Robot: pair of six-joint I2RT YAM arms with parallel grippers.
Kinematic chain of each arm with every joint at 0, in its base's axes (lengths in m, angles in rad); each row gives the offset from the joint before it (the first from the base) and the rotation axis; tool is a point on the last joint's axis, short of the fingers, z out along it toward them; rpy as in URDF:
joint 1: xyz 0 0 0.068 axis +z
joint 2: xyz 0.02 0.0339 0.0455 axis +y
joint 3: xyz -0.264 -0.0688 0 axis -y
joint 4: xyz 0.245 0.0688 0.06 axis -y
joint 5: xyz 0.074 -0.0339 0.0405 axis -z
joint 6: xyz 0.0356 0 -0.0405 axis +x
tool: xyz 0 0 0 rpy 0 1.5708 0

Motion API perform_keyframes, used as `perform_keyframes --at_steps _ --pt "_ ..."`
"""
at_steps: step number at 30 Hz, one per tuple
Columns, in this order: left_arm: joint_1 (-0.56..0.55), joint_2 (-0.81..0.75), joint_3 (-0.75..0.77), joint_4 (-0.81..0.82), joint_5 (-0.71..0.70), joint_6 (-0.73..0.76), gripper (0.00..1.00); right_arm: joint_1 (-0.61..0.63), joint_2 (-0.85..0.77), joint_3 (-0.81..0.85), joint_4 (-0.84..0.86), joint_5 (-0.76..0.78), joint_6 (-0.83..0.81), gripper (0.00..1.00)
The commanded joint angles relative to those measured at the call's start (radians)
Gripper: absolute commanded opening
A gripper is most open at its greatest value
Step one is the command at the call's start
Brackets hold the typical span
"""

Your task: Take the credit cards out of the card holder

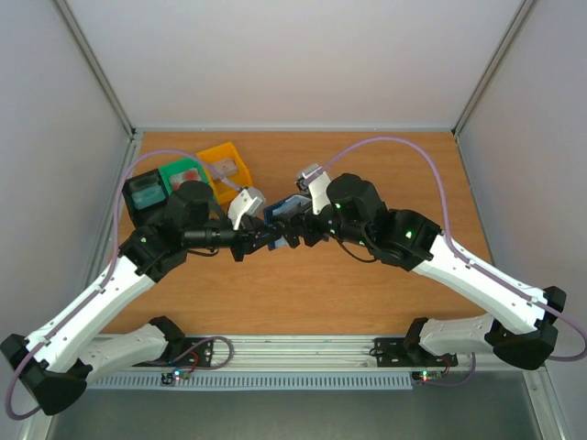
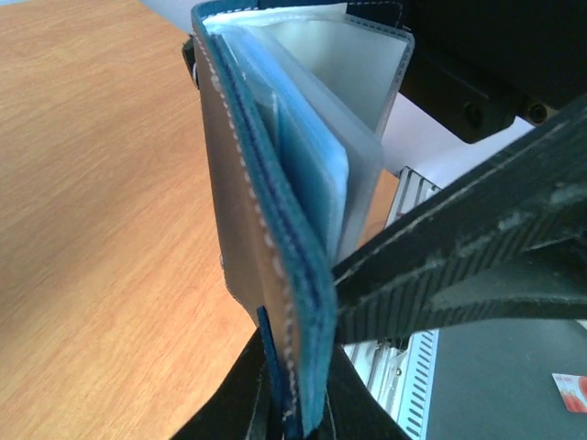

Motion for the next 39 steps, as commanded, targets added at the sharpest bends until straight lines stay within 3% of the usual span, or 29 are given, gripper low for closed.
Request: perform_keyframes --at_steps 1,6,9,14,18,24,26,32,36,39 --pt "0.0 -0.015 -0.011 0.124 0.058 -0.022 0.0 0.004 -0.052 -0.039 0.021 -0.029 -0.008 0.9" --pt "0.0 -0.021 -0.043 0.224 0.189 -0.119 0.0 -0.014 -0.071 -0.045 0.011 -0.117 -0.017 0.58" --pt "0.0 -0.019 -0.053 0.283 0.261 -0.172 0.02 -0.022 -0.075 -0.043 0.011 -0.158 -0.022 0.54" --pt "0.001 -0.021 -0.051 0.308 0.309 -0.177 0.15 -0.036 -0.092 -0.052 0.008 -0.182 -0.033 0.49" --pt "0.001 -0.037 -0.051 0.326 0.318 -0.185 0.21 -0.057 -0.117 -0.066 0.015 -0.243 -0.043 0.48" --pt "0.008 -0.044 -0.071 0.399 0.359 -0.257 0.1 -0.092 -0.157 -0.087 0.019 -0.324 -0.046 0.45" --pt "0.009 -0.043 -0.07 0.397 0.345 -0.266 0.01 -0.103 -0.173 -0.097 0.027 -0.345 -0.048 0.45" --pt "0.01 -0.026 -0.038 0.344 0.25 -0.264 0.0 -0.127 -0.191 -0.103 0.017 -0.396 -0.063 0.47" --pt "0.01 -0.032 -0.011 0.227 0.142 -0.173 0.0 -0.13 -0.217 -0.119 0.002 -0.216 -0.041 0.58" --pt "0.009 -0.038 -0.011 0.213 0.137 -0.123 0.0 -0.13 -0.202 -0.121 -0.022 -0.087 -0.029 0.61"
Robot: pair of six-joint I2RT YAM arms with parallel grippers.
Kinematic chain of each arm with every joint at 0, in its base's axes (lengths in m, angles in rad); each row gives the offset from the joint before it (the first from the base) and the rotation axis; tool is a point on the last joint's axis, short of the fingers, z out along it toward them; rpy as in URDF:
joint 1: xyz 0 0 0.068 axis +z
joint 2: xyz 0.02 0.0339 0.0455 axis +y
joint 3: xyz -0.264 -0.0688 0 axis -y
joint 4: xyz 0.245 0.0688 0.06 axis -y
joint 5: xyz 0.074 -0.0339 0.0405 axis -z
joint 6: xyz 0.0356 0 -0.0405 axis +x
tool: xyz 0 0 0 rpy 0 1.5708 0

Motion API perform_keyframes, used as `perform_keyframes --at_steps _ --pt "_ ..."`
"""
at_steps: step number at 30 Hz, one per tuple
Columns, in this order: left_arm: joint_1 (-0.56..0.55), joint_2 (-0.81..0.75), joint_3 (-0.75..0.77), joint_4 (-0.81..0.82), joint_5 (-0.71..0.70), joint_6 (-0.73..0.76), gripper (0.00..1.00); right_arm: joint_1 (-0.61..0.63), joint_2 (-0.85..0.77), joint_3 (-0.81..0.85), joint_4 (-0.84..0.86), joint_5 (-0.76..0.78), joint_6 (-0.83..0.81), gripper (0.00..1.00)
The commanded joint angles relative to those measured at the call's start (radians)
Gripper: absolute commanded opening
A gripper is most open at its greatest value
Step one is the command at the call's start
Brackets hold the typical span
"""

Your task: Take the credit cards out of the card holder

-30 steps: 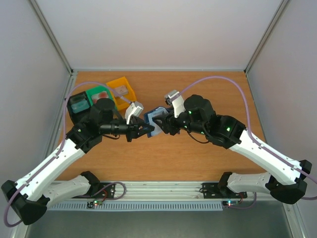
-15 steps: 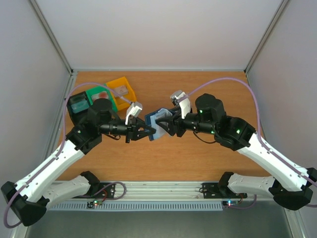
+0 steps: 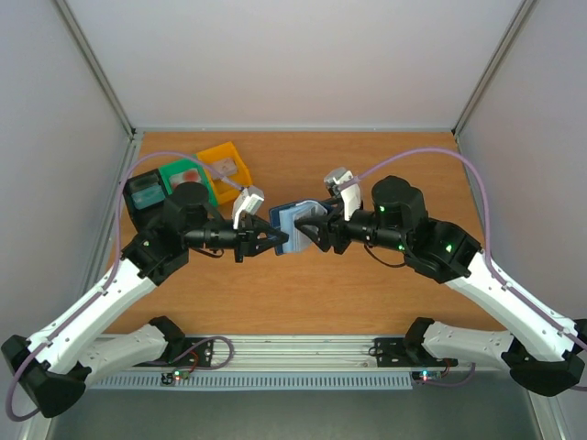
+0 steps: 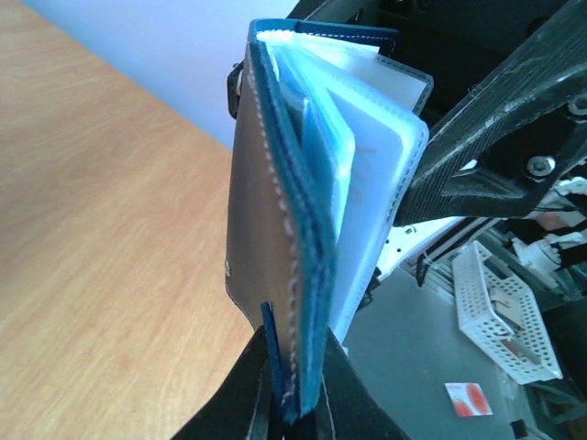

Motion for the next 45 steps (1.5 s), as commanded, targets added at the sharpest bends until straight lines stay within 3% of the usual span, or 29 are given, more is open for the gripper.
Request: perform_keyframes --at_steps 1,6,11,18,27,35,37,42,45 --pt "0.0 -0.018 0.046 0.015 -0.051 0.082 0.0 -0.004 0.007 -0.011 -0.045 0.165 0.009 0.62" --pt "-0.001 -0.023 0.039 0.047 -0.038 0.069 0.0 -0.004 0.054 0.013 -0.059 0.092 -0.001 0.67" --pt "0.0 -0.029 0.039 0.033 -0.062 0.076 0.0 -0.004 0.02 0.001 -0.081 0.141 -0.007 0.85" --pt "-0.001 -0.022 0.036 0.029 -0.078 0.084 0.0 0.002 0.022 0.007 -0.086 -0.014 -0.04 0.91" --pt "0.0 -0.026 0.034 0.007 -0.098 0.108 0.0 0.007 -0.008 0.02 -0.102 -0.028 -0.065 0.94" --pt "0.0 -0.015 0.037 -0.005 -0.136 0.111 0.0 0.062 0.071 0.087 -0.085 0.236 0.012 0.93" --pt "0.001 -0.016 0.036 -0.005 -0.136 0.113 0.0 0.063 0.087 0.097 -0.08 0.256 0.02 0.98" --pt "-0.001 -0.013 0.037 -0.003 -0.139 0.116 0.0 0.07 0.141 0.137 -0.118 0.275 0.017 0.99" --pt "0.0 -0.017 0.038 -0.009 -0.139 0.117 0.0 0.068 0.129 0.13 -0.141 0.33 0.022 0.93"
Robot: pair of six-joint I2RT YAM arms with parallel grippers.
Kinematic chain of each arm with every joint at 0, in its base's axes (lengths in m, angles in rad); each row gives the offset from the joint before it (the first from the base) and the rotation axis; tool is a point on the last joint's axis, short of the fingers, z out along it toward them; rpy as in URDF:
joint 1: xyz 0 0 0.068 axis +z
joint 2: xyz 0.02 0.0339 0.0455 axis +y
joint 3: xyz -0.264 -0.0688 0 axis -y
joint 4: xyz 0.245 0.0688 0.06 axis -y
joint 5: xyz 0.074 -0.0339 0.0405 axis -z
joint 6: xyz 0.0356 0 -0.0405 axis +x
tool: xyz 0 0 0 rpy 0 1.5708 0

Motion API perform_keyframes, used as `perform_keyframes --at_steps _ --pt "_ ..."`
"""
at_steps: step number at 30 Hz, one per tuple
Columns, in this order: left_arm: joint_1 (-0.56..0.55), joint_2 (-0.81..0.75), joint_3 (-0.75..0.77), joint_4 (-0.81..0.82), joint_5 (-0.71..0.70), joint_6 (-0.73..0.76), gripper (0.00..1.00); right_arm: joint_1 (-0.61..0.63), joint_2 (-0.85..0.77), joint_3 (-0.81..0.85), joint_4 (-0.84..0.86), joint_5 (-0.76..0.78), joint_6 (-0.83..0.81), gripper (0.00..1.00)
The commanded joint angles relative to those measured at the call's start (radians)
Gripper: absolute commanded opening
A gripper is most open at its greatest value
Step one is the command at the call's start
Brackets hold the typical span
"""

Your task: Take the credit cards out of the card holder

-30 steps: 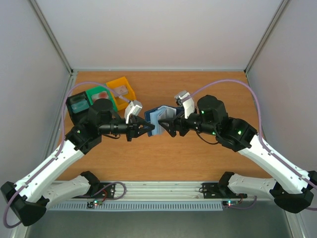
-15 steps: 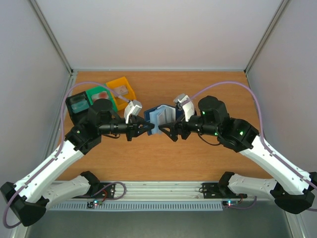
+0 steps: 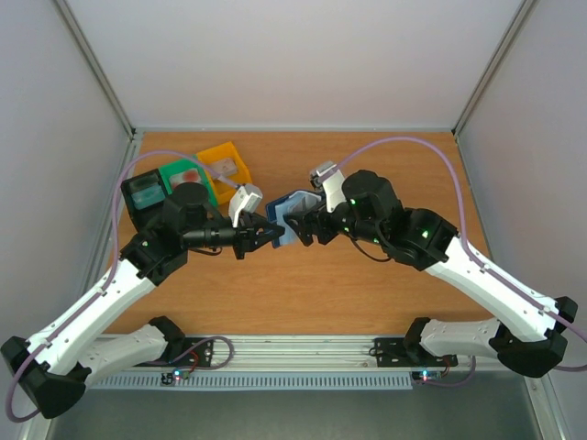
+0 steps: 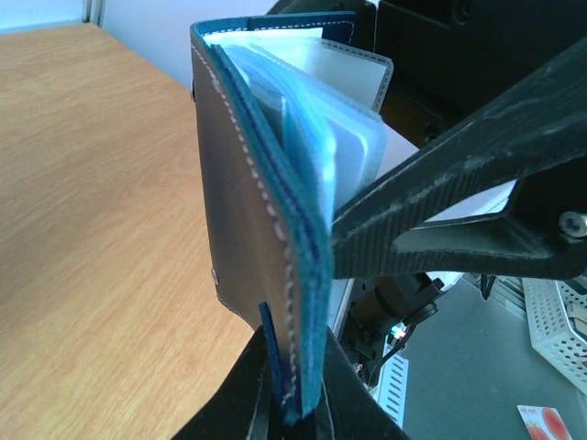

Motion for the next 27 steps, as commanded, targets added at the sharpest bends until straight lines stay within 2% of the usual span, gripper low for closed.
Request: perform_keyframes --at_steps 1,3,6,12,18,21,22,24,25,27 --pt "0.0 -0.017 0.036 0.022 -0.006 0.024 0.0 0.007 -0.024 0.012 -0.049 0.117 0.02 0.88" --pt "0.001 -0.022 0.033 0.022 -0.004 0.024 0.0 0.005 -0.06 -0.016 -0.045 0.141 0.02 0.73" --pt "0.002 -0.026 0.031 0.031 -0.002 0.024 0.0 -0.003 -0.094 -0.033 -0.072 0.141 0.016 0.61" --pt "0.002 -0.035 0.026 0.057 0.031 0.02 0.0 -0.014 -0.11 -0.052 -0.111 0.08 -0.02 0.51" --pt "0.006 -0.055 0.011 0.085 0.075 0.017 0.0 -0.035 -0.141 -0.08 -0.109 -0.111 -0.074 0.45" --pt "0.017 -0.065 -0.008 0.133 0.158 0.0 0.0 -0.05 -0.185 -0.119 -0.083 -0.204 -0.098 0.4" --pt "0.022 -0.067 -0.014 0.143 0.174 -0.011 0.0 -0.054 -0.197 -0.126 -0.075 -0.233 -0.103 0.31" --pt "0.029 -0.067 -0.019 0.151 0.182 -0.03 0.0 -0.056 -0.215 -0.132 -0.066 -0.28 -0.108 0.05" --pt "0.037 -0.064 -0.02 0.15 0.176 -0.039 0.0 -0.056 -0.222 -0.133 -0.067 -0.291 -0.111 0.02" --pt "0.058 -0.062 -0.022 0.154 0.151 -0.076 0.0 -0.057 -0.232 -0.135 -0.076 -0.29 -0.113 0.01"
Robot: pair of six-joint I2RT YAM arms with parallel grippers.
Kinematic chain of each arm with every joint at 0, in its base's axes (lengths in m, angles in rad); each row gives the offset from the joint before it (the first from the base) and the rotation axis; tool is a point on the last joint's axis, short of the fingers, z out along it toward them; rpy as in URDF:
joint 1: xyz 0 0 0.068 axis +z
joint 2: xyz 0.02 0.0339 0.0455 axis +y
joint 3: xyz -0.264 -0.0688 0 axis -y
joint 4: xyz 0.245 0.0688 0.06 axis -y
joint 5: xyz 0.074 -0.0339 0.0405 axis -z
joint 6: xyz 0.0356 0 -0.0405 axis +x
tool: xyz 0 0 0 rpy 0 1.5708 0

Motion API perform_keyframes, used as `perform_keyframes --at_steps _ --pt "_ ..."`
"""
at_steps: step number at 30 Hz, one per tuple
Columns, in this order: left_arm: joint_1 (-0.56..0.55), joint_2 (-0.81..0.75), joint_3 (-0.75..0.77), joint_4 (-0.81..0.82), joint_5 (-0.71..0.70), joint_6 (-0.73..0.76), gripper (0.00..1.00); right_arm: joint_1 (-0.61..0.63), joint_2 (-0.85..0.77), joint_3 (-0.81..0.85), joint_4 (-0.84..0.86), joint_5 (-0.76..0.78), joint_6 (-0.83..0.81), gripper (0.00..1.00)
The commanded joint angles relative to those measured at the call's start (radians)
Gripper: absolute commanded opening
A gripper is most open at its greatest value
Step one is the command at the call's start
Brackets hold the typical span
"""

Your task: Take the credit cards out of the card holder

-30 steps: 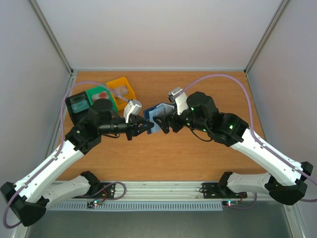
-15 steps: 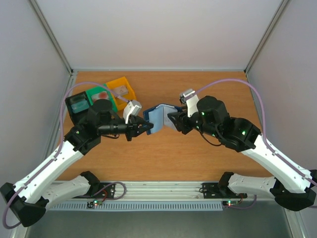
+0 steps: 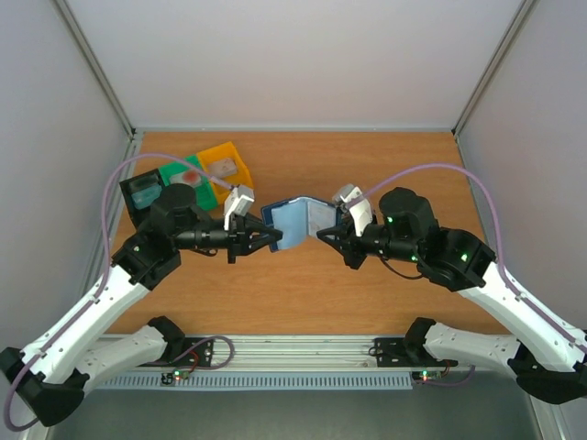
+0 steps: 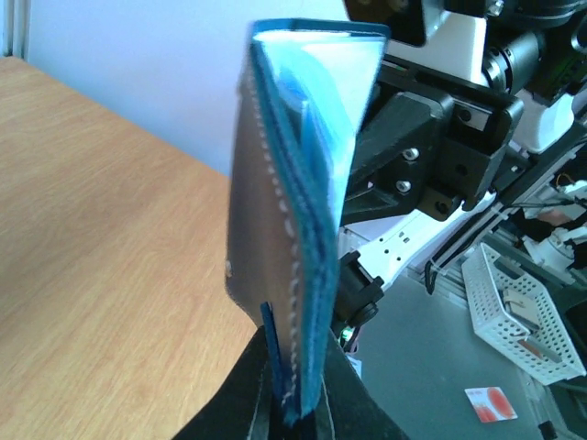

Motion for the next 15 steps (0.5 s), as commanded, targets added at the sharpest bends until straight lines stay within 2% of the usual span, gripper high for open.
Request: perform_keyframes --at_steps 1,3,4,6,7,8,10,13,15 --pt "0.047 -0.014 -0.016 0.099 -0.004 -0.073 0.0 -0.006 -0.036 -0.005 0.008 -0.074 -0.026 0.01" --pt "0.076 -0.015 -0.019 0.078 -0.062 -0.111 0.02 -0.008 -0.042 -0.006 -0.007 -0.047 -0.017 0.01" --pt "0.087 -0.017 -0.021 0.059 -0.102 -0.123 0.11 -0.008 -0.045 -0.008 -0.012 -0.035 -0.011 0.01" --pt "0.095 -0.022 -0.032 0.002 -0.195 -0.125 0.41 -0.011 -0.039 -0.006 -0.021 0.017 0.013 0.01" --pt "0.096 -0.023 -0.035 -0.033 -0.235 -0.111 0.49 -0.012 -0.026 0.001 -0.035 0.064 0.033 0.01" --pt "0.096 -0.024 -0.037 -0.068 -0.268 -0.092 0.52 -0.012 0.003 0.022 -0.062 0.143 0.076 0.01" --pt "0.097 -0.03 -0.039 -0.107 -0.296 -0.046 0.52 -0.013 0.112 0.109 -0.231 0.375 0.173 0.01" --pt "0.095 -0.052 -0.039 -0.061 -0.204 0.037 0.48 -0.009 0.319 0.29 -0.493 0.608 0.308 0.01" --pt "0.095 -0.063 -0.039 -0.007 -0.13 0.05 0.45 0.0 0.416 0.373 -0.567 0.665 0.363 0.01"
